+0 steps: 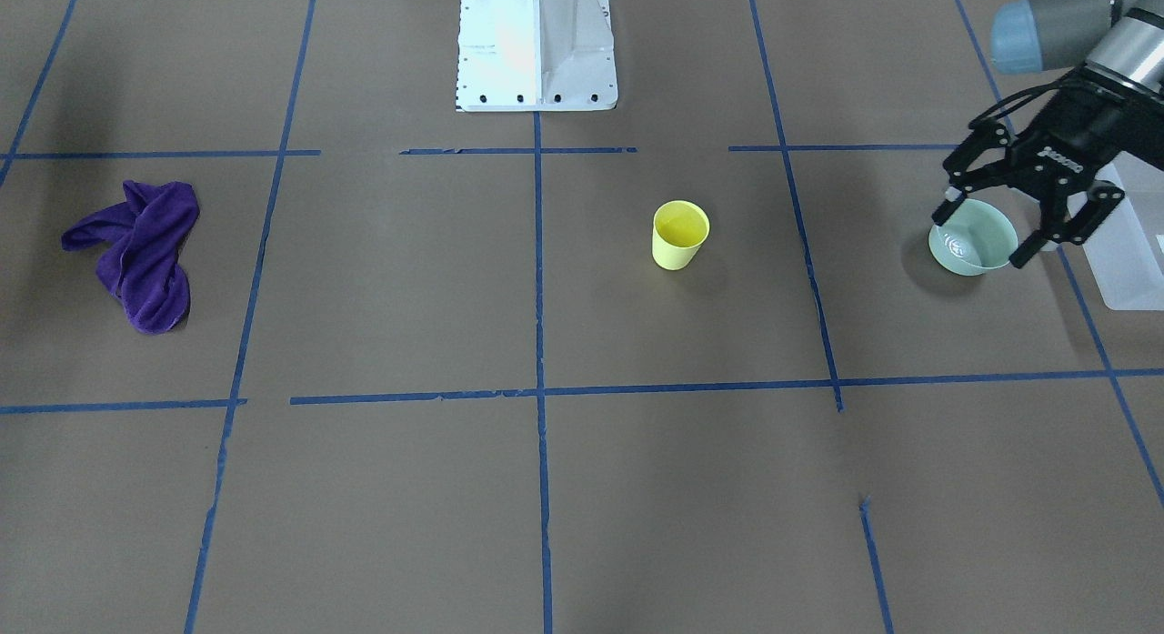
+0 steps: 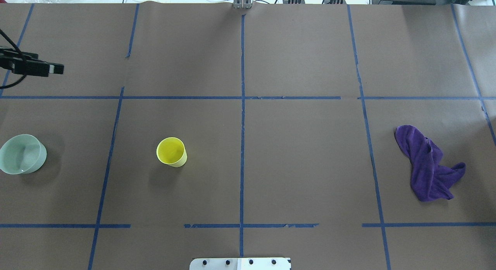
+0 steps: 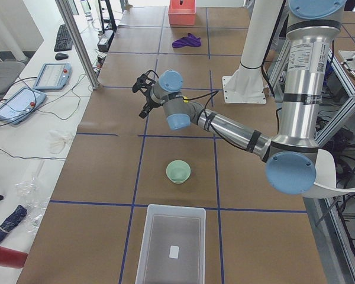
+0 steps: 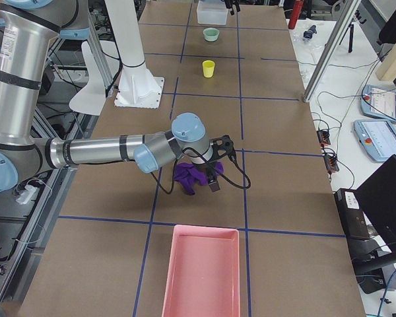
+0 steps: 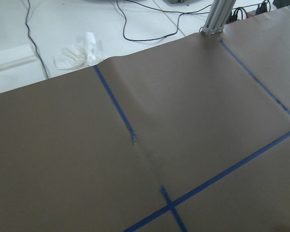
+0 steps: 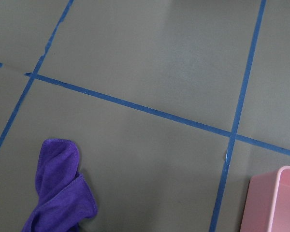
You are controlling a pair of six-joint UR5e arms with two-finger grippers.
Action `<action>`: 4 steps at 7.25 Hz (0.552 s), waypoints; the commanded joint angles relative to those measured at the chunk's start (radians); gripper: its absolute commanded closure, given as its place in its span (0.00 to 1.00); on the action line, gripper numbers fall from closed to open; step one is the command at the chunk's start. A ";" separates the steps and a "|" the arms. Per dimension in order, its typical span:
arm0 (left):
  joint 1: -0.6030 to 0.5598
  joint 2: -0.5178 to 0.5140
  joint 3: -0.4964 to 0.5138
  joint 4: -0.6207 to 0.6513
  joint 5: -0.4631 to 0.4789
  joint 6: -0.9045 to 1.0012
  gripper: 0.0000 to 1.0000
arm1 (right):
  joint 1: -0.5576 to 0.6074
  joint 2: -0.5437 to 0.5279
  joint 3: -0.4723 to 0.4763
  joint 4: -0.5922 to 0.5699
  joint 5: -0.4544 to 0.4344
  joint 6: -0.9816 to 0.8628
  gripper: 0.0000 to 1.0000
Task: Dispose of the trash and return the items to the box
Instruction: 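Reach the left gripper toward the yellow paper cup and grasp it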
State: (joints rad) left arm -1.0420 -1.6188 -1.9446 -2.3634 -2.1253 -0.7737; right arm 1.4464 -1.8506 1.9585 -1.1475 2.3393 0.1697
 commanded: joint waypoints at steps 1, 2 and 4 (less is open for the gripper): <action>0.264 -0.001 -0.126 0.196 0.258 -0.299 0.00 | -0.012 -0.002 0.000 0.012 0.000 0.020 0.00; 0.377 -0.063 -0.135 0.334 0.366 -0.432 0.05 | -0.012 -0.007 0.000 0.012 0.000 0.020 0.00; 0.581 -0.101 -0.099 0.404 0.564 -0.689 0.33 | -0.012 -0.010 -0.001 0.014 0.000 0.020 0.00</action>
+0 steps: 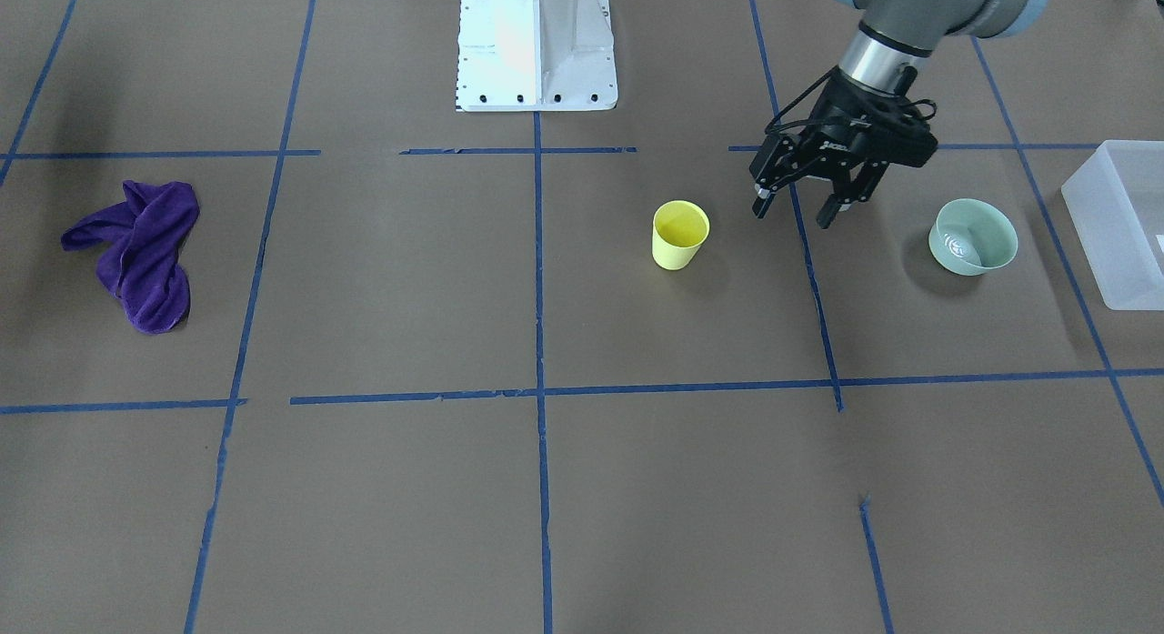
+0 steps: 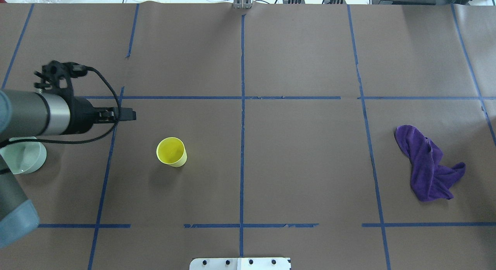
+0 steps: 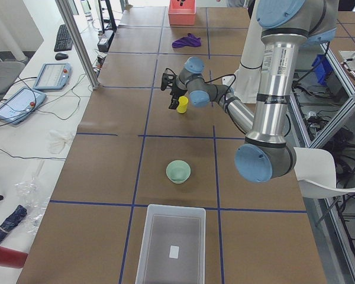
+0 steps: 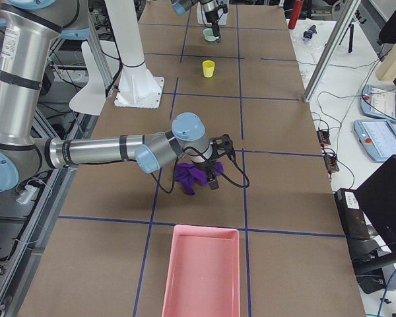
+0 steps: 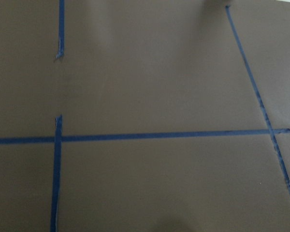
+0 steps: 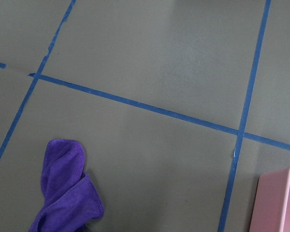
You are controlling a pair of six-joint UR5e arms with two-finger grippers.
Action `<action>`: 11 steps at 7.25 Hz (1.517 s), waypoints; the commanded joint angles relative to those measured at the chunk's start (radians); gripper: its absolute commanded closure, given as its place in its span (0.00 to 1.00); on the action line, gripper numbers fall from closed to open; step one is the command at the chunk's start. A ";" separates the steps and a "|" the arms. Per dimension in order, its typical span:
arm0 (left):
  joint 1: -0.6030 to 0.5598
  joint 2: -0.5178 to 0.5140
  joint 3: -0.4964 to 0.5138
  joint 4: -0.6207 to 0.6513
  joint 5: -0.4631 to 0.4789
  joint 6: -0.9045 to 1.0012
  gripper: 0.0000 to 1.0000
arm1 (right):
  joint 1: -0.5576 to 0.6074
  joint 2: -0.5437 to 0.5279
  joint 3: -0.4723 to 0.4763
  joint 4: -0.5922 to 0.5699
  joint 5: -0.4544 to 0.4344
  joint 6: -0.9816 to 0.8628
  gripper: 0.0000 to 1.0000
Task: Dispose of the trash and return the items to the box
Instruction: 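Reach the left gripper toward the yellow paper cup and grasp it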
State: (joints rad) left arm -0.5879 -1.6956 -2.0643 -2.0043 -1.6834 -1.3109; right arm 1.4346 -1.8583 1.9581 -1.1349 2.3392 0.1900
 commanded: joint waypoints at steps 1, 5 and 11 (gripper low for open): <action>0.158 -0.038 0.048 0.045 0.132 -0.200 0.40 | 0.000 -0.002 -0.002 0.001 -0.001 -0.001 0.00; 0.183 -0.113 0.125 0.047 0.139 -0.226 0.65 | 0.000 -0.004 -0.004 0.001 -0.003 -0.001 0.00; -0.142 -0.001 -0.039 0.055 -0.099 0.280 1.00 | 0.000 -0.007 -0.005 0.003 -0.008 -0.009 0.00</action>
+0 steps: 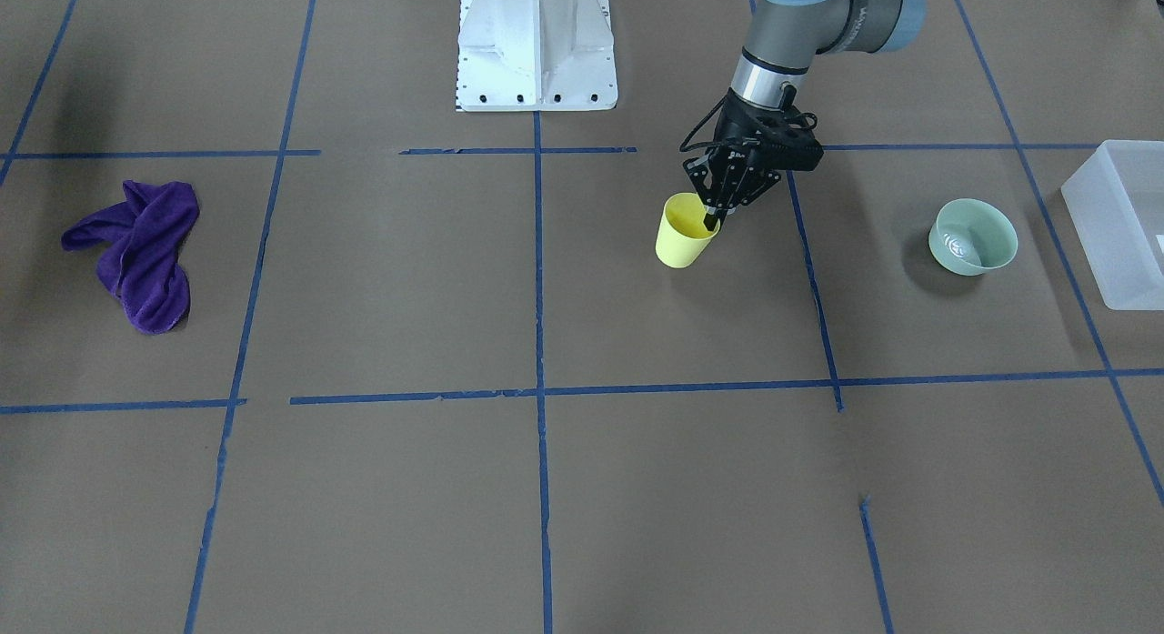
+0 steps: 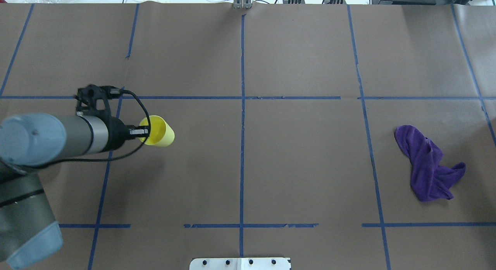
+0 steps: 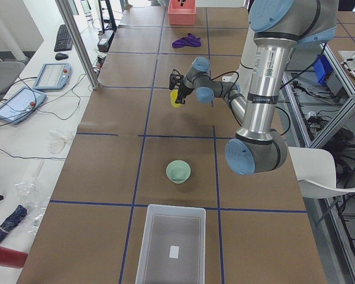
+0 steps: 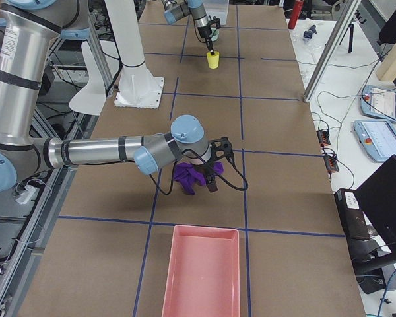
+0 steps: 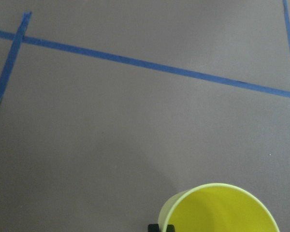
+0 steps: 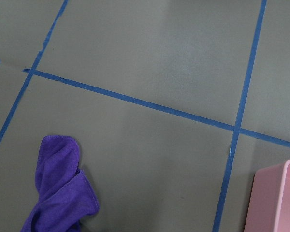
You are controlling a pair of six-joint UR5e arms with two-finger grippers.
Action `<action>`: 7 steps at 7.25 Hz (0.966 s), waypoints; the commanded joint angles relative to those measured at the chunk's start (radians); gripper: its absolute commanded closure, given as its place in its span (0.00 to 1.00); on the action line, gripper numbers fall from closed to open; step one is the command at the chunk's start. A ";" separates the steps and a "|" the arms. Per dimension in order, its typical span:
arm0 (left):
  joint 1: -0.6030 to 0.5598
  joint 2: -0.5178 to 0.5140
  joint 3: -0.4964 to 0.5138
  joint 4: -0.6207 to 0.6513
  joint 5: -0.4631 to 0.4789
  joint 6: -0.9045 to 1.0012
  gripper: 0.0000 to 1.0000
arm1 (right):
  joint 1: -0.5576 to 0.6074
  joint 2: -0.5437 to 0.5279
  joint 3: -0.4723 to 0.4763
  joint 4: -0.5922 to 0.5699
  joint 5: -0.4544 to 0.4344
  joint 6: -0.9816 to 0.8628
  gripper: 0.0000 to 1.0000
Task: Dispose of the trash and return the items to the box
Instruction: 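Lift the yellow cup with the left gripper and drop it into the clear bin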
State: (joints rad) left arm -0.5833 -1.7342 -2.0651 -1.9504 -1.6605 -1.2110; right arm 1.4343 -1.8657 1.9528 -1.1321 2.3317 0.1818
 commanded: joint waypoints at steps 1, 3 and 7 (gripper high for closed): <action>-0.276 0.095 -0.056 -0.004 -0.230 0.375 1.00 | 0.000 0.000 0.001 0.000 0.001 -0.001 0.00; -0.531 0.218 -0.043 -0.013 -0.437 0.795 1.00 | 0.000 0.000 0.000 0.000 0.000 0.002 0.00; -0.934 0.347 0.226 -0.013 -0.674 1.580 1.00 | 0.000 0.000 0.000 0.000 0.000 -0.001 0.00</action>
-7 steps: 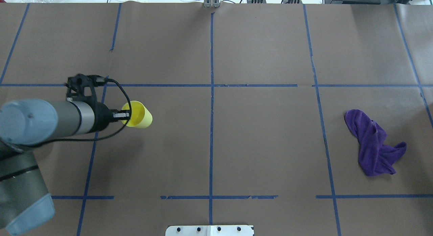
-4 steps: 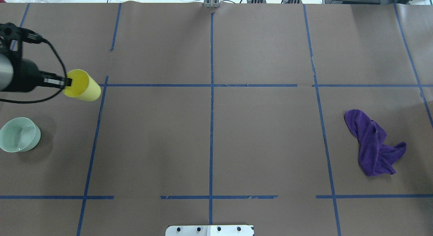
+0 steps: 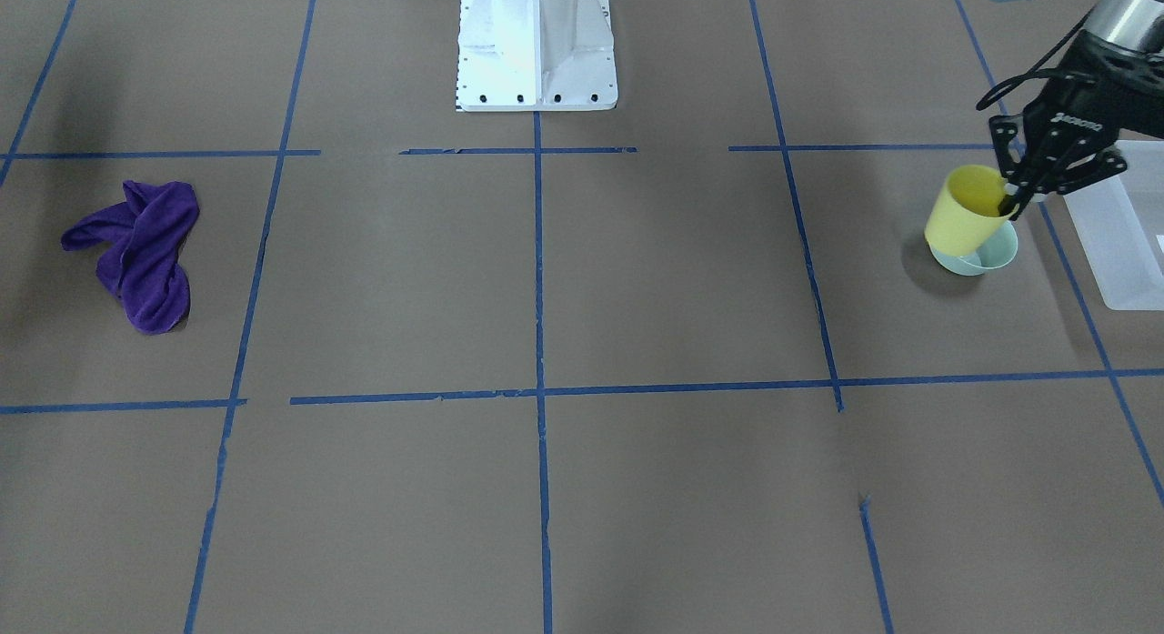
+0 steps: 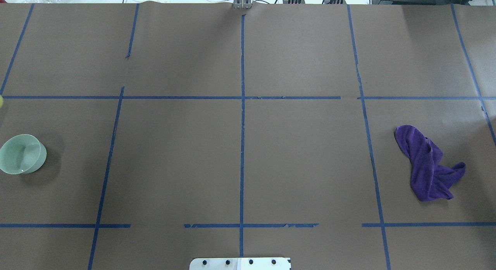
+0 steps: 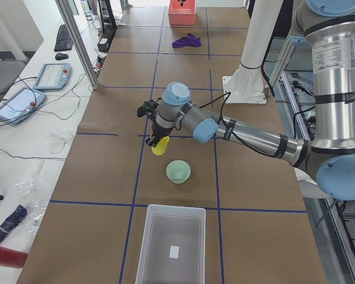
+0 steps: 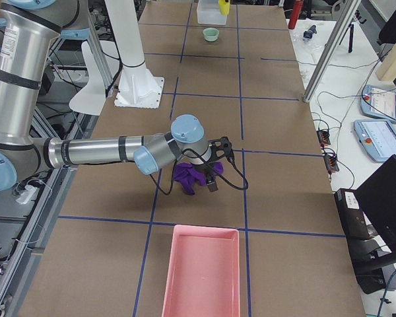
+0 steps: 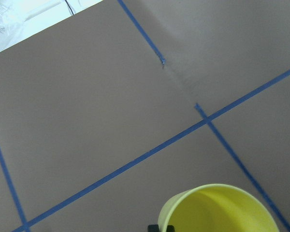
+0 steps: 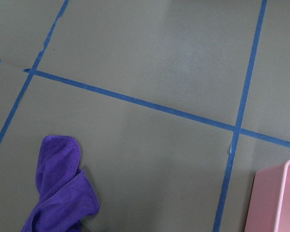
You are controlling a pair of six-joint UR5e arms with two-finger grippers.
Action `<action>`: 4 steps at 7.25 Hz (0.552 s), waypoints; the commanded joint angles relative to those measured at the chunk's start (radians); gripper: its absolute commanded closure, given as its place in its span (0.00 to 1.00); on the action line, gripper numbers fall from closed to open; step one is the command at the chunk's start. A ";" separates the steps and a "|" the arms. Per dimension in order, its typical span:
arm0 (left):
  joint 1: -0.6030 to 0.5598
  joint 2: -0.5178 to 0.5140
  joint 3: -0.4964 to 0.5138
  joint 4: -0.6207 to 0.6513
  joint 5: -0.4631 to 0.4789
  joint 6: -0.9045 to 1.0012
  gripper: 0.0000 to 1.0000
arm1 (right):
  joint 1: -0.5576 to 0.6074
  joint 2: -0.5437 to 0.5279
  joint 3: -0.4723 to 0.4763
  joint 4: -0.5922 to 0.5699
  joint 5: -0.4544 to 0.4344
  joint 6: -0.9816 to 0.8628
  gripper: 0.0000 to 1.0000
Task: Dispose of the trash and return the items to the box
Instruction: 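Lift the yellow cup with the left gripper and drop it into the clear bin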
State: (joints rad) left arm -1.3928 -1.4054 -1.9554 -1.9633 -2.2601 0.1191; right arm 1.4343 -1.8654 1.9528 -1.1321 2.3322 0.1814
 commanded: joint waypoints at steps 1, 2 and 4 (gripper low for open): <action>-0.182 0.019 0.191 0.003 -0.094 0.381 1.00 | 0.000 0.000 0.000 0.002 -0.001 -0.002 0.00; -0.224 0.025 0.263 -0.002 -0.095 0.499 1.00 | 0.000 0.000 0.000 0.002 -0.001 -0.002 0.00; -0.264 0.092 0.288 -0.008 -0.095 0.585 1.00 | 0.000 0.000 0.000 0.008 -0.001 -0.002 0.00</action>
State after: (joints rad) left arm -1.6332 -1.3472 -1.6906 -1.9667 -2.3533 0.6504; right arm 1.4343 -1.8653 1.9528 -1.1271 2.3317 0.1796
